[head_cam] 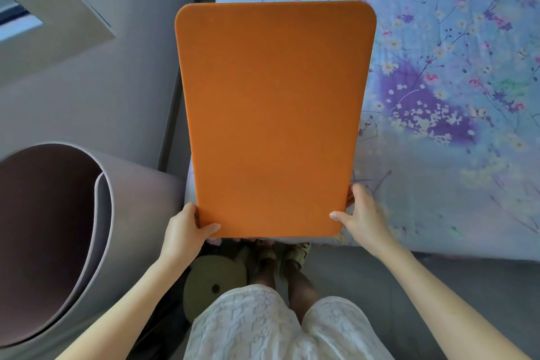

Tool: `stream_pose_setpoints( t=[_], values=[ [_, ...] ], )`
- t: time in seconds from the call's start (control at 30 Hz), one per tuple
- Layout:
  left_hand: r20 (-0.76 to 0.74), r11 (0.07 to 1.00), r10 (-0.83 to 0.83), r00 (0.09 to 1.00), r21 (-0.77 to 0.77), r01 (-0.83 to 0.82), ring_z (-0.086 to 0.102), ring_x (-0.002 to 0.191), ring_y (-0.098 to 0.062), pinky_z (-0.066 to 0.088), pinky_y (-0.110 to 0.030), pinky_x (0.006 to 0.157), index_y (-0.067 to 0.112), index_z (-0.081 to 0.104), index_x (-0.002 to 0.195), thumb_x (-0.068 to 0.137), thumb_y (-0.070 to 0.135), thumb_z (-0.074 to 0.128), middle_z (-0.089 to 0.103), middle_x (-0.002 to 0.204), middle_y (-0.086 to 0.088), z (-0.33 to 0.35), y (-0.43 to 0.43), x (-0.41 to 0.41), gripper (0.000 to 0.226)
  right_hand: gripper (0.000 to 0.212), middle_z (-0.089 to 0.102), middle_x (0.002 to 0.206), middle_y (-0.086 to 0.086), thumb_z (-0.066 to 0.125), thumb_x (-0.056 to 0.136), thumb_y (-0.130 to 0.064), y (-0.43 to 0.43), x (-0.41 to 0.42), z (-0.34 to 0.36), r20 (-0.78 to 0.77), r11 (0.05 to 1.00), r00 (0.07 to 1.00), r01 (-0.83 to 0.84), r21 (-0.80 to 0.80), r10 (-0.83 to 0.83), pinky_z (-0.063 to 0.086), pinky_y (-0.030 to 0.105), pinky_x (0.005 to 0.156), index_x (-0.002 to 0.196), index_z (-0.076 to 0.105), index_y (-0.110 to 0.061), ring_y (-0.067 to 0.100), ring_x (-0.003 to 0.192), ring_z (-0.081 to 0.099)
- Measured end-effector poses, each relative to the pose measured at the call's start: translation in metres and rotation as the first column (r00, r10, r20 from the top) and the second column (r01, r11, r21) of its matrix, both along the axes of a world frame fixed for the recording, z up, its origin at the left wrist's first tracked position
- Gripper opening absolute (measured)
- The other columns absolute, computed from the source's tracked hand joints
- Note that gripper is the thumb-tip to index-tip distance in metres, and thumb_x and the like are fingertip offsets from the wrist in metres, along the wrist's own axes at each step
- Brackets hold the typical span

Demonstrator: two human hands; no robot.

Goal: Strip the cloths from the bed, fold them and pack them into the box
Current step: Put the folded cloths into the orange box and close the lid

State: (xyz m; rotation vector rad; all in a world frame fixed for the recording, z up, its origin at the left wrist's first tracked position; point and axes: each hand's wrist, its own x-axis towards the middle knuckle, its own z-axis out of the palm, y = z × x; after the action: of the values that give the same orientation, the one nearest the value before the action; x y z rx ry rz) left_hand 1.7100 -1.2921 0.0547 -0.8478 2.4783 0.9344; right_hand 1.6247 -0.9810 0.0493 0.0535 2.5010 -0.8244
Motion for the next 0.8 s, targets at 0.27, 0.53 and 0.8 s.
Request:
stream_pose_setpoints(
  t=[0.27,0.53,0.8],
  values=[
    [-0.065,0.999,0.046,0.997,0.009,-0.045,0.056,0.066,-0.016,0.044,-0.025,0.056,0.005,0.053,0.085,0.075,0.016,0.079,0.060,0.076,-0.002,-0.002,-0.002,0.003,0.030,0.040,0.056,0.102,0.000,0.075,0.079,-0.023,0.000,-0.003,-0.003,-0.042,1.000,0.999,0.011,-0.019,-0.012,0.047,0.030,0.074,0.106,0.047,-0.015,0.018,0.089,0.054],
    [-0.055,1.000,-0.004,0.998,0.027,0.006,0.064,0.071,-0.023,0.054,-0.032,0.064,0.012,0.056,0.087,0.074,0.020,0.079,0.064,0.083,-0.002,0.000,-0.012,-0.007,0.028,0.037,0.051,0.096,-0.006,0.076,0.078,-0.017,-0.001,-0.002,-0.005,0.008,0.993,0.997,0.082,-0.088,-0.082,0.040,0.026,0.071,0.102,0.047,-0.016,0.014,0.087,0.052],
    [0.017,0.999,-0.006,1.000,0.040,0.005,0.067,0.077,-0.026,0.056,-0.045,0.076,0.015,0.056,0.091,0.074,0.026,0.079,0.065,0.089,-0.005,-0.002,-0.017,-0.017,0.030,0.043,0.054,0.101,-0.005,0.075,0.079,-0.020,-0.002,-0.014,-0.006,0.051,0.994,0.997,0.054,-0.100,-0.049,0.045,0.028,0.073,0.112,0.047,-0.016,0.017,0.091,0.055]
  ],
)
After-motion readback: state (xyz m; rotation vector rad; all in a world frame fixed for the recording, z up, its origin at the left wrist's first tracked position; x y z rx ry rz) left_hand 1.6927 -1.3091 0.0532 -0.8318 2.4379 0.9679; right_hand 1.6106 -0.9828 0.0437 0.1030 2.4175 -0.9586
